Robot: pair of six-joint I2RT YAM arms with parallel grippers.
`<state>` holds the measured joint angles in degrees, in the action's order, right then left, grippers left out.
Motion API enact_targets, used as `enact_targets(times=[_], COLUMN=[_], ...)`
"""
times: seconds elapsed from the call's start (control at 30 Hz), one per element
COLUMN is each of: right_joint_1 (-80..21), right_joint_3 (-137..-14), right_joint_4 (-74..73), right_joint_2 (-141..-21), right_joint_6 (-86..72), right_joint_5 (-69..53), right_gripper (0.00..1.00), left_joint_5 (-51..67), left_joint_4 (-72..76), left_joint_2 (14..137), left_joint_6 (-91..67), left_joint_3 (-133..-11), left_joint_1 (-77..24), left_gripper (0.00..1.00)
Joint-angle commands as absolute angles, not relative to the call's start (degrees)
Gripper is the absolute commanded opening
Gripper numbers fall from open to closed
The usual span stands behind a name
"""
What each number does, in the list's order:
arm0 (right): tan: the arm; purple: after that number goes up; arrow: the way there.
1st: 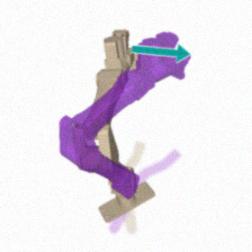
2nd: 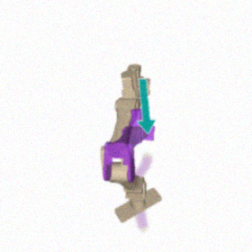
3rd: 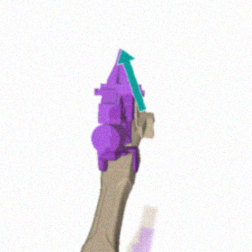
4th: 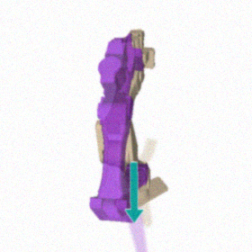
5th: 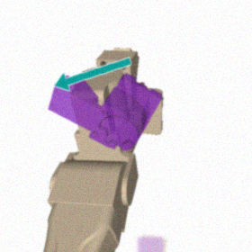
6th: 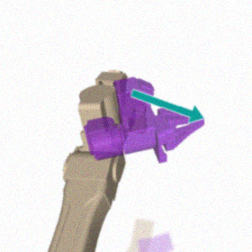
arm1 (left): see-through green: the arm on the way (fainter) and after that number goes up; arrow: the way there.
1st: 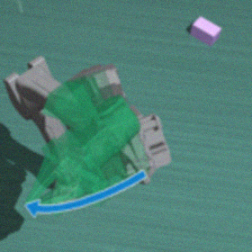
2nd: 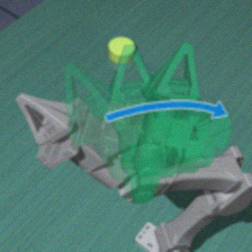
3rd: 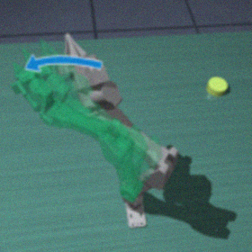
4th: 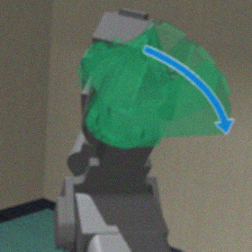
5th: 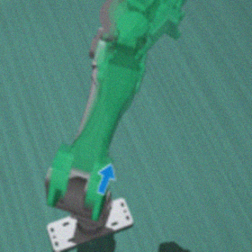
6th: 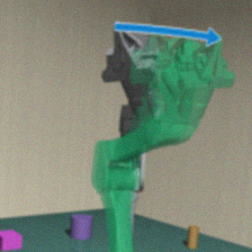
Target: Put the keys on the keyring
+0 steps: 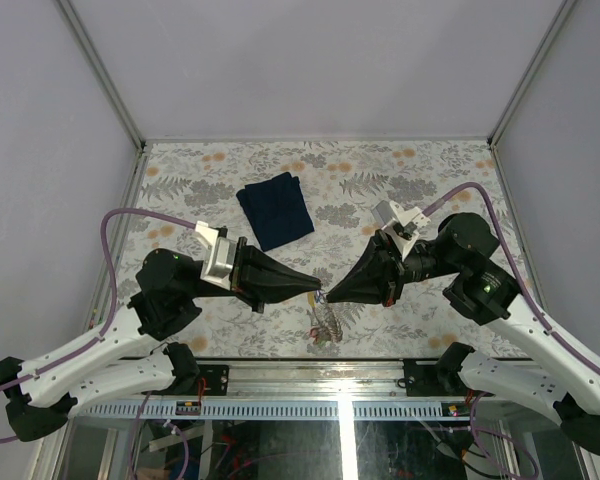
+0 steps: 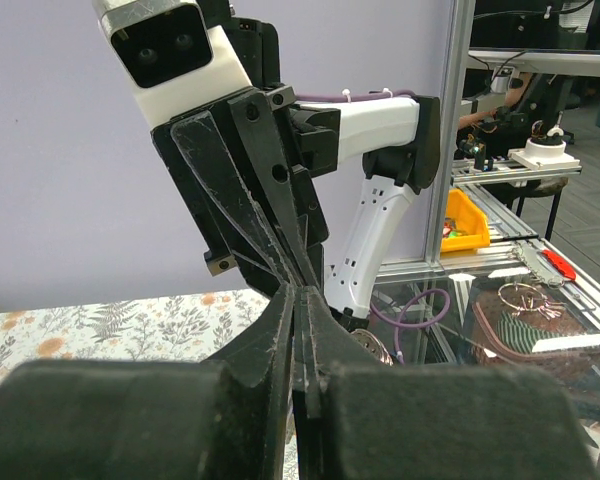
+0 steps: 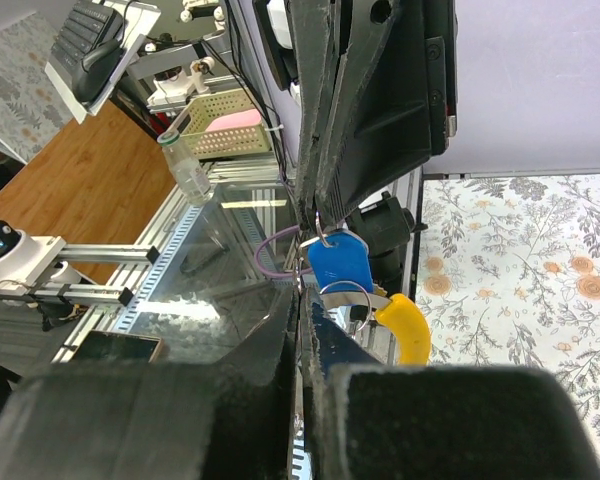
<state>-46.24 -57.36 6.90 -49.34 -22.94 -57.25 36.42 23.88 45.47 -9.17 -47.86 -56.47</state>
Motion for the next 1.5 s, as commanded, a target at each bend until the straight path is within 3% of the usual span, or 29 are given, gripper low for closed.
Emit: enact_targets(times=[0.0, 0.67, 1.47], right_joint_1=[-46.28, -46.32, -46.31], right_joint_3=[-60.38, -60.67, -58.91], right_joint_4=[9.89, 5.87, 13.56], right_joint_2=[-48.1, -44.93, -44.31], right_joint_6=[-22.71, -16.69, -20.13], right_joint_5=[-57.59, -51.08, -48.29], right_gripper=[0.0, 0.0, 0.0], left_joint_5=[36.06, 34.9, 35.55], left_joint_4=[26.84, 26.33, 23.89], left_joint_2=[45.75, 45.82, 43.8], left_joint_6=[-9.38, -9.43, -7.39], left_joint_3=[-49.67, -49.01, -48.94], left_joint_1=[-56.26, -56.26, -56.31], left_gripper=[0.0, 0.0, 0.0])
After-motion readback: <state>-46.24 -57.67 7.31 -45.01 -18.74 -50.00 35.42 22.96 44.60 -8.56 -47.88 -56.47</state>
